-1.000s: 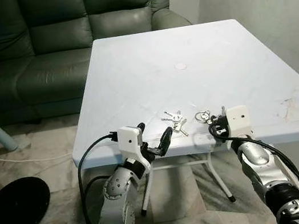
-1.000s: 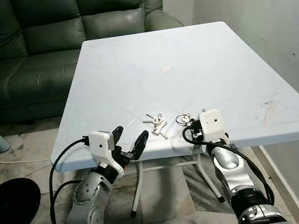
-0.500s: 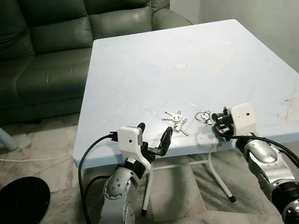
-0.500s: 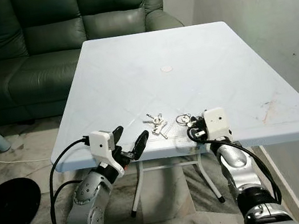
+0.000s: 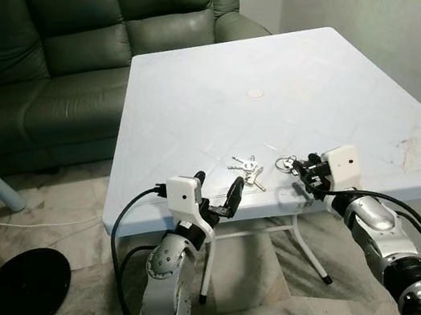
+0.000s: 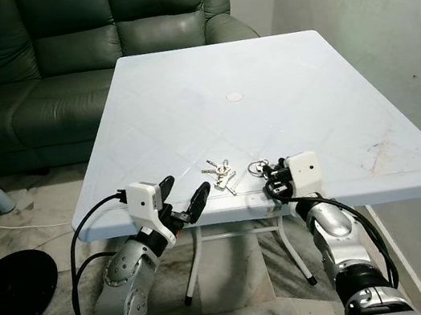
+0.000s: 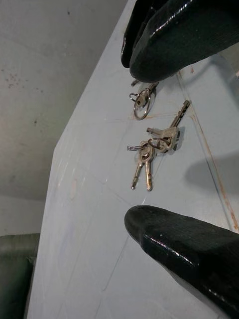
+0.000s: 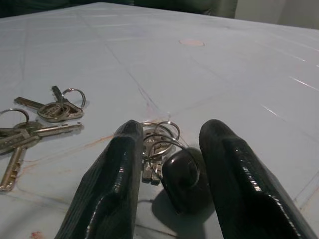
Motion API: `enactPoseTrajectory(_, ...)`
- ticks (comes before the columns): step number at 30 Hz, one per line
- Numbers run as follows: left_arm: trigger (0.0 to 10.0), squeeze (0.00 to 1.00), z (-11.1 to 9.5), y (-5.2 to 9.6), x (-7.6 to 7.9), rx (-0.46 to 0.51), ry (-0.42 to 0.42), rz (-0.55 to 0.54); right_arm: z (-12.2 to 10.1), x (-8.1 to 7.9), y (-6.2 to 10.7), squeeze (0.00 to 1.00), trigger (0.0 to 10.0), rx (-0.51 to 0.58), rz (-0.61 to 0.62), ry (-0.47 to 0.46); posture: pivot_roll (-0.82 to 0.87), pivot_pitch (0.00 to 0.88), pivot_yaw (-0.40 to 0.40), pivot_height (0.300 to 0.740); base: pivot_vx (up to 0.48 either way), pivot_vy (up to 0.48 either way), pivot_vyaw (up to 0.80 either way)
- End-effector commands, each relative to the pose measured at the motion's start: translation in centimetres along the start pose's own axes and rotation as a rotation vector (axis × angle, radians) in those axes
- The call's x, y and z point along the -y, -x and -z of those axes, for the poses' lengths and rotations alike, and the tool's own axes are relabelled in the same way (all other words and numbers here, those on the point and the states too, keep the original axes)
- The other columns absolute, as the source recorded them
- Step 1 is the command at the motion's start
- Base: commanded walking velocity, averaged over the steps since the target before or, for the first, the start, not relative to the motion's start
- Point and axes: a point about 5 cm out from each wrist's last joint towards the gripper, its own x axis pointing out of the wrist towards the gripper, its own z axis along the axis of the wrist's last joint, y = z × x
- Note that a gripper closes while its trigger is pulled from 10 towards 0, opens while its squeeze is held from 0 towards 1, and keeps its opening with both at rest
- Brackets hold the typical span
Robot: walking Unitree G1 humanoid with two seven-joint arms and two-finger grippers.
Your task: Hang keys on a hook
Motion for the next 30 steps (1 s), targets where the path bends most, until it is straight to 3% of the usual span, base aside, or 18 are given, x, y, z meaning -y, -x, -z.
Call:
enactPoseTrajectory(1,10.0,0.0,-0.14,-0.24,0.19,0.001,0.001,0.001,-0.18,0.07,-0.06,0.0,10.0,0.003,-0.007,0.02,0.02,0.0,-0.042,0.732,0.0,0.0,0.0)
enactPoseTrajectory(6,10.0,0.0,-0.13,-0.2,0.18,0.0,0.001,-0.001,-0.05,0.02,0.08,0.0,10.0,-0.007,-0.024,0.083,0.02,0.0,-0.043,0.732,0.0,0.0,0.0)
enactPoseTrajectory(20,10.0,0.0,-0.18,-0.22,0.07,0.003,0.003,-0.007,-0.33,0.39,0.31,0.0,10.0,0.018,-0.059,0.118,0.03,0.0,-0.045,0.732,0.0,0.0,0.0)
enactPoseTrajectory(30,10.0,0.0,-0.31,-0.37,0.15,0.008,0.005,-0.003,0.28,-0.38,0.01,0.0,10.0,-0.048,-0.097,0.18,0.03,0.0,-0.043,0.732,0.0,0.0,0.0)
